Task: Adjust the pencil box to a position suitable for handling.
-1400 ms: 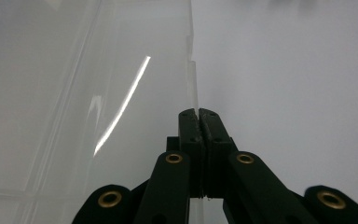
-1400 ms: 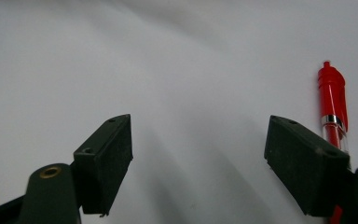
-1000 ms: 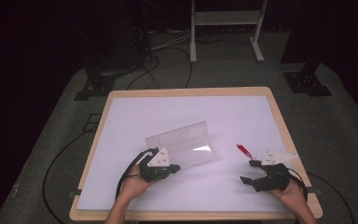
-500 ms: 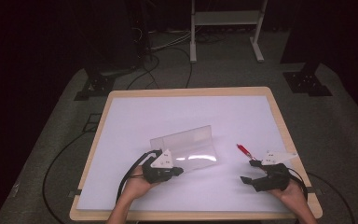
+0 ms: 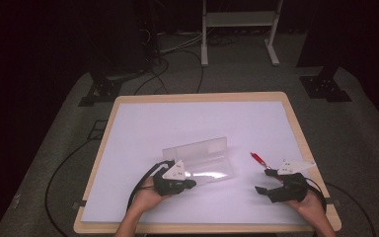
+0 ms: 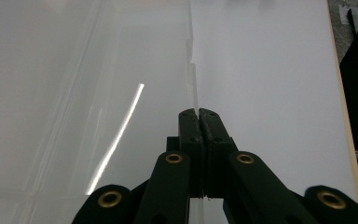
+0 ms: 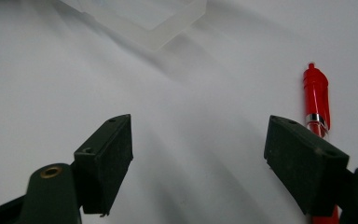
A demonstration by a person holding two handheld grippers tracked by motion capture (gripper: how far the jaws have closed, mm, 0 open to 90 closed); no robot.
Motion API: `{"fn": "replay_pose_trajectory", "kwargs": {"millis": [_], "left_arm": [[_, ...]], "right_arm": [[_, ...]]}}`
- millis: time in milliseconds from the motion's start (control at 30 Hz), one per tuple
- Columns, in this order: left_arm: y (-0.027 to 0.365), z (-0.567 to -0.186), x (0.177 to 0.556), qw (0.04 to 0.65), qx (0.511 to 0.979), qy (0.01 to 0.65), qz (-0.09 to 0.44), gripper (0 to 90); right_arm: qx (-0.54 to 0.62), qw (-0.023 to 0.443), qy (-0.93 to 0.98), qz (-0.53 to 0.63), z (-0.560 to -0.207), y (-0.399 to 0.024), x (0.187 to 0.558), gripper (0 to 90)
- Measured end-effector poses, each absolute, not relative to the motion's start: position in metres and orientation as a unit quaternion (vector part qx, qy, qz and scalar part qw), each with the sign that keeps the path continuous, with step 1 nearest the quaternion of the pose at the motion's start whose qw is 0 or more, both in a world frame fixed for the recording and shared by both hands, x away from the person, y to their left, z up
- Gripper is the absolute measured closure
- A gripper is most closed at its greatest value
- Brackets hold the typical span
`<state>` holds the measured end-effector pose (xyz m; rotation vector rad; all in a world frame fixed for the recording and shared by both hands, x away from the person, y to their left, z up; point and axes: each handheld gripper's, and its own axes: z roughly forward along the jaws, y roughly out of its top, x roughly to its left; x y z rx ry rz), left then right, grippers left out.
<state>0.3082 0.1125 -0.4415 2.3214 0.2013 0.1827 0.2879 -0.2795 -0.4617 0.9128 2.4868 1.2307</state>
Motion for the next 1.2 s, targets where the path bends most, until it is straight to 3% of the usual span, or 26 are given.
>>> {"fn": "replay_pose_trajectory", "kwargs": {"millis": [1200], "left_arm": [[0.106, -0.455, 0.311, 0.387, 0.918, 0.086, 0.033, 88.2]], "right_arm": [[0.31, 0.111, 0.846, 0.418, -0.462, -0.28, 0.288, 22.5]]}}
